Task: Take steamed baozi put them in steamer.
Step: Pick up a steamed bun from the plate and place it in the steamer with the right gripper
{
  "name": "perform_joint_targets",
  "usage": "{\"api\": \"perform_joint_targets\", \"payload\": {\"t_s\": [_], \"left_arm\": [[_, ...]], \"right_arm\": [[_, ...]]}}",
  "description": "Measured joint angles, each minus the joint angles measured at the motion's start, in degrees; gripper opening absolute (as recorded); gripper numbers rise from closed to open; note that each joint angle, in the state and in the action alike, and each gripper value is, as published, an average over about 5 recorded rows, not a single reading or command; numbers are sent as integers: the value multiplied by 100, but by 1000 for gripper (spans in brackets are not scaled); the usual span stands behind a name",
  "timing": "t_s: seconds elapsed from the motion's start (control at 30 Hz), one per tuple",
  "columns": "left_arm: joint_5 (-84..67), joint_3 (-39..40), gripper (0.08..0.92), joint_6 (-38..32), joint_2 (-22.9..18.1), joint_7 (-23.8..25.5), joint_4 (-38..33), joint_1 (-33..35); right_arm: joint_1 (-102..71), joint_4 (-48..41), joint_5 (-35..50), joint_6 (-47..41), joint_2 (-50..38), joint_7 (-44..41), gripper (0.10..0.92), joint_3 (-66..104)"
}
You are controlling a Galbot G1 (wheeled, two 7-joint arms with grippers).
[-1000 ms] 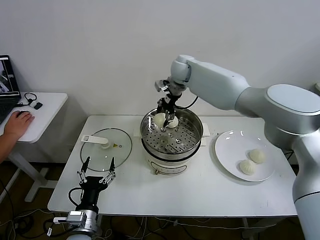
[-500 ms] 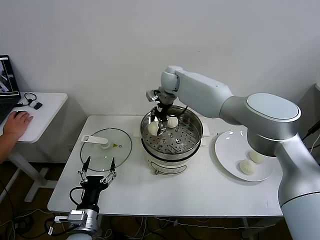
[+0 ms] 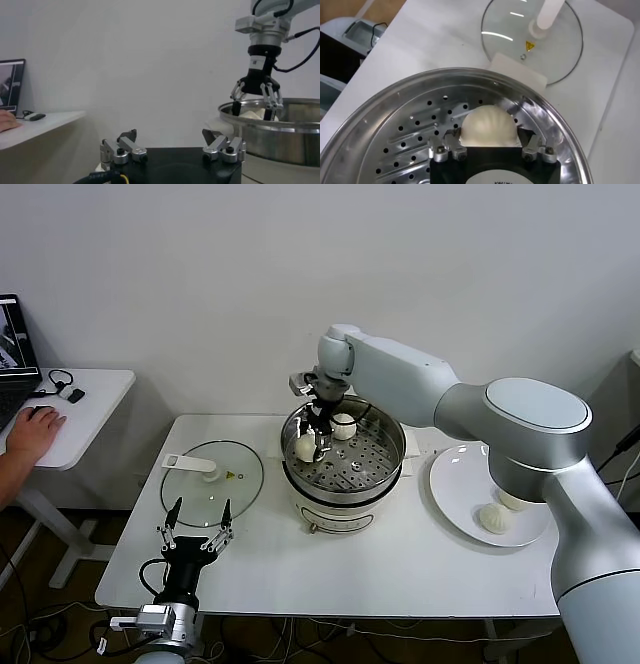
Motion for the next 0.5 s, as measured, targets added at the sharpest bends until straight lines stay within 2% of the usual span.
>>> {"api": "perform_joint_targets", "payload": {"t_s": [0.5], "left_arm": [[13,13,823,47,0,1,-31,-26]], "right_arm": [[300,477,212,-1,-430,-20,823,-94]]}}
